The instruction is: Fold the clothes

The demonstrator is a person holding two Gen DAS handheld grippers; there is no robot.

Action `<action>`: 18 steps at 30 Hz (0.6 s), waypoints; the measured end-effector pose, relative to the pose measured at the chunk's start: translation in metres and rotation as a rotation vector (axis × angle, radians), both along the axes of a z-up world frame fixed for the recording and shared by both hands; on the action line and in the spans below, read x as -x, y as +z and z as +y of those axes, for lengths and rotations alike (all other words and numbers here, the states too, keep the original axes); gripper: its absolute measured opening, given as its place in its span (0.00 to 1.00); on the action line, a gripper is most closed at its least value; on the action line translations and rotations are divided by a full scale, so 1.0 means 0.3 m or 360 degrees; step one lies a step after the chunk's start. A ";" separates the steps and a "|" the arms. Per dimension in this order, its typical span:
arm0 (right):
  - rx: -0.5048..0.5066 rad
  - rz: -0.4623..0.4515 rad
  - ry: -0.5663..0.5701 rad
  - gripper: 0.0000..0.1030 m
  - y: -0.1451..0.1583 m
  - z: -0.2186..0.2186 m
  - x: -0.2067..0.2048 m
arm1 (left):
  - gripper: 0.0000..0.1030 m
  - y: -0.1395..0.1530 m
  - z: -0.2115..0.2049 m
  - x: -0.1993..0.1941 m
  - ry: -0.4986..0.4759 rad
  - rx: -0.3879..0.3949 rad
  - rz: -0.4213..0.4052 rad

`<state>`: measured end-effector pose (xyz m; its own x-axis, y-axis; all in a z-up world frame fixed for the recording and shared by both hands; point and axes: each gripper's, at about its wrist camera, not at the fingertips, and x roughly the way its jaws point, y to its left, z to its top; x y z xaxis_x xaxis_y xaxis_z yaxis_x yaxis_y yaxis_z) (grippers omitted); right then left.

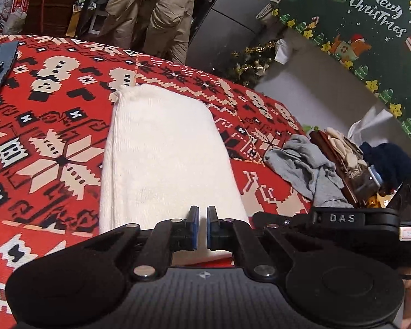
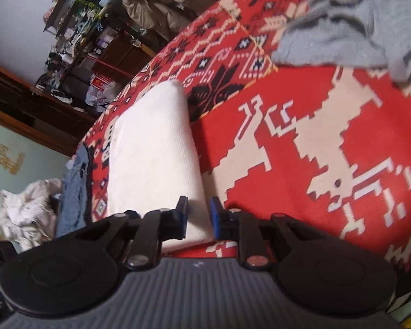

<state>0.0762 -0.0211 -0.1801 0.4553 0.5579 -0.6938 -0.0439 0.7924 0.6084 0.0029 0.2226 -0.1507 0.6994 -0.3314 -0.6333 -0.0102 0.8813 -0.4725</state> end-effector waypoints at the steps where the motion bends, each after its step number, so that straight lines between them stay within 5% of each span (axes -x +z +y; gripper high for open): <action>1: 0.0043 -0.0012 -0.0037 0.13 0.004 -0.008 0.000 | 0.04 0.001 -0.002 0.001 -0.0009 0.0015 -0.0013; 6: 0.0136 0.0034 0.0017 0.06 -0.028 0.025 -0.040 | 0.04 -0.006 -0.041 -0.022 -0.0094 0.0095 -0.0026; 18: 0.0343 -0.0142 0.0299 0.02 0.049 0.115 0.049 | 0.03 -0.057 -0.038 -0.015 -0.0105 0.0240 0.0096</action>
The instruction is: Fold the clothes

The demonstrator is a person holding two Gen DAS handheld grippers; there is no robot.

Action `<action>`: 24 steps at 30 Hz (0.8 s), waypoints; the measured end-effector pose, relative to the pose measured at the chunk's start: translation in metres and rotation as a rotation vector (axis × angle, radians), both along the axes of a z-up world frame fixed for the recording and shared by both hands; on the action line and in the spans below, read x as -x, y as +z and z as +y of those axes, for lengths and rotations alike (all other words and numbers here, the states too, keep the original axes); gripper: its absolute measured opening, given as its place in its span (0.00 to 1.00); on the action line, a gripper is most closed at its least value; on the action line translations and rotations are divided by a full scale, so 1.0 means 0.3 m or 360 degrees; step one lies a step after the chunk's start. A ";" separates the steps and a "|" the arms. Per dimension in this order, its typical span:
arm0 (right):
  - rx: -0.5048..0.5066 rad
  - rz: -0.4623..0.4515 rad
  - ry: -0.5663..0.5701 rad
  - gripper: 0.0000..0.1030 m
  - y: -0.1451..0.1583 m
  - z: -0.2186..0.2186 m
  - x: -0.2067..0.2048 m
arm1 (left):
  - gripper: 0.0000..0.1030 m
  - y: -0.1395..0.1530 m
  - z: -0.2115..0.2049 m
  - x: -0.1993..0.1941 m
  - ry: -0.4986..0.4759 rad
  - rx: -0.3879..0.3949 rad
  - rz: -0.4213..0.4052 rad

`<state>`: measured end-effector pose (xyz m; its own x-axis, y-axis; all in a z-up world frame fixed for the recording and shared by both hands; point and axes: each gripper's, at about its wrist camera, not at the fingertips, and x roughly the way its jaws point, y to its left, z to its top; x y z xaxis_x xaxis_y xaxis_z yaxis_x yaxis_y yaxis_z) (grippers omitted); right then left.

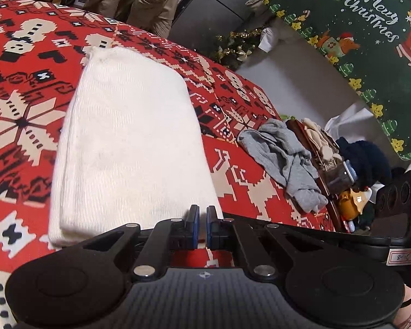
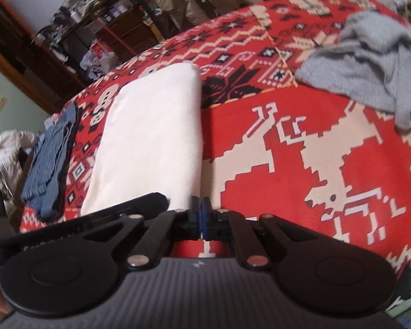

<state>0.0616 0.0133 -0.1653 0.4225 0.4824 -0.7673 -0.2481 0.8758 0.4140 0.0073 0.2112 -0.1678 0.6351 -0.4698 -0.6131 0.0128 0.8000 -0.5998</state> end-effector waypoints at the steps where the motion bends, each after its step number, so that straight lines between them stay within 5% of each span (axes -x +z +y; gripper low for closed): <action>1: 0.0010 -0.0006 0.0007 0.02 0.002 0.001 0.003 | 0.03 0.001 -0.001 0.004 0.0001 0.0003 0.0003; 11: -0.0109 -0.0039 -0.0237 0.03 -0.028 -0.051 -0.143 | 0.03 0.021 0.060 -0.114 0.0203 -0.0013 -0.0045; 17: -0.0100 -0.0037 -0.0151 0.03 -0.050 0.007 -0.260 | 0.03 -0.001 0.059 -0.193 0.0221 0.0001 -0.0003; 24: 0.0057 -0.0043 0.0047 0.02 -0.042 0.061 -0.179 | 0.04 -0.008 0.028 -0.128 0.0221 0.0050 0.0068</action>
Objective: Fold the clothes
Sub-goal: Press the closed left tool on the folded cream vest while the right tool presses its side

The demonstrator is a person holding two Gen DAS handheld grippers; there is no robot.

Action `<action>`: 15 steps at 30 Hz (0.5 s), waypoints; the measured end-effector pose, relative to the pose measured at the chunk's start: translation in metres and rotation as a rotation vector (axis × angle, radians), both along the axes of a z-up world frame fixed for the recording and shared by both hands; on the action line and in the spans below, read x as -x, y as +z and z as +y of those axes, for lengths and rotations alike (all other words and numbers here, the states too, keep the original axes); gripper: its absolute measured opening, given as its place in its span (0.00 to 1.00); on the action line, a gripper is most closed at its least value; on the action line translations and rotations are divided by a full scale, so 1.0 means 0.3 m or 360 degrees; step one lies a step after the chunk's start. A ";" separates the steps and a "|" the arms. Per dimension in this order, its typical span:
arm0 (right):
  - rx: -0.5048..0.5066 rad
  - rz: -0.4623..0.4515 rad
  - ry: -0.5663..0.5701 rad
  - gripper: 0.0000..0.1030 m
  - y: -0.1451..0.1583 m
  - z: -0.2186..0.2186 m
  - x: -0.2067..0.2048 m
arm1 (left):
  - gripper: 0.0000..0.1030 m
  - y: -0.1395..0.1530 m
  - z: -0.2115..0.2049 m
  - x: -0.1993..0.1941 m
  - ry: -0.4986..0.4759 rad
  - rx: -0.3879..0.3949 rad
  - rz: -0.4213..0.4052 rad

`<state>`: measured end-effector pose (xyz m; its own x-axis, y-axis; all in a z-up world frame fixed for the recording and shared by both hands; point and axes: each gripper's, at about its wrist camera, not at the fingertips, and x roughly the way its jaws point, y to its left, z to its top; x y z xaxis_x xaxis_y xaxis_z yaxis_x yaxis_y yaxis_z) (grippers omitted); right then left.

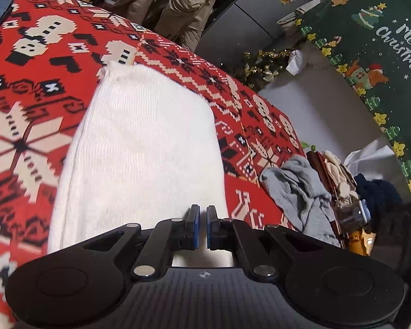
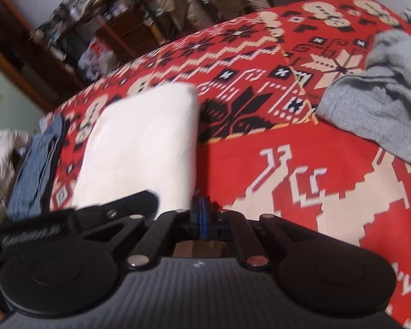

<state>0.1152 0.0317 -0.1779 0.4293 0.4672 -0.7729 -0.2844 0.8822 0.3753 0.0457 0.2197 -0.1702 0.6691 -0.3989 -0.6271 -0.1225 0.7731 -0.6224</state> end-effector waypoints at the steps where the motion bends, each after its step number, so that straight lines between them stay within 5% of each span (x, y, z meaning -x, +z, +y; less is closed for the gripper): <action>1: 0.0027 -0.0019 0.0023 0.02 0.008 0.004 0.025 | 0.04 0.001 -0.005 0.011 0.0000 0.0002 0.0004; 8: 0.0054 -0.0072 0.0029 0.02 0.059 -0.035 0.122 | 0.03 0.022 -0.013 0.098 0.0010 -0.0004 0.0022; 15: -0.0049 -0.0119 -0.0103 0.03 0.067 -0.068 0.048 | 0.03 0.027 0.009 0.016 0.0051 -0.0054 -0.0003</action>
<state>0.1008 0.0114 -0.1578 0.5152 0.4597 -0.7233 -0.2556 0.8880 0.3823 0.0408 0.2224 -0.1621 0.6825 -0.3561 -0.6383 -0.1460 0.7893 -0.5964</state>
